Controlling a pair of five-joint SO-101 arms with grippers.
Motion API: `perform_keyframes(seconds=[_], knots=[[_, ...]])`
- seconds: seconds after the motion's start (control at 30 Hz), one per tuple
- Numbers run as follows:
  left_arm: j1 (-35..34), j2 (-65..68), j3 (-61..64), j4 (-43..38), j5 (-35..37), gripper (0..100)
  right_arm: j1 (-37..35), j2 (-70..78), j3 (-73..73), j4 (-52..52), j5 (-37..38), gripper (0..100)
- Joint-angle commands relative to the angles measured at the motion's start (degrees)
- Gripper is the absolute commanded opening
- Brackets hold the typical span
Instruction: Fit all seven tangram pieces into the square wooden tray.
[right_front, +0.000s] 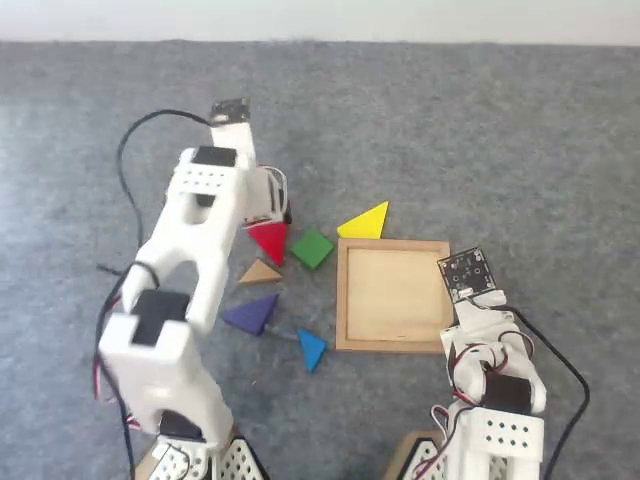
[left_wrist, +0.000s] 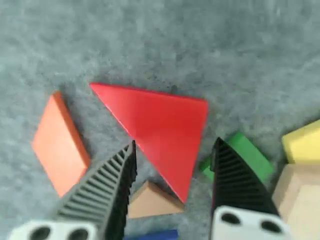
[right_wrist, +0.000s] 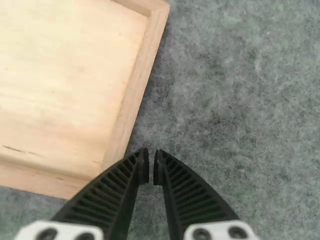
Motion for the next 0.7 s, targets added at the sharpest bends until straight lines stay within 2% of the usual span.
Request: perform_keyframes(seconds=[0.0, 0.17, 0.33, 0.47, 0.67], knots=[[-1.2, 4.2, -8.7, 5.3, 7.7, 24, 0.0, -0.7, 1.0, -1.1, -0.2, 3.9], [-2.3, 8.0, -12.4, 6.7, 11.7, 29, 0.0, -0.7, 1.0, -1.1, -0.2, 3.9], [-1.8, 9.2, -12.4, 4.4, 12.0, 30, 0.0, -0.7, 1.0, -1.1, -0.2, 3.9], [-1.9, 10.3, -12.4, 4.1, 16.1, 30, 0.0, -0.7, 1.0, -1.1, -0.2, 3.9], [-1.8, 14.0, -14.9, 3.9, 16.4, 30, 0.0, -0.7, 1.0, -1.1, -0.2, 3.9]])
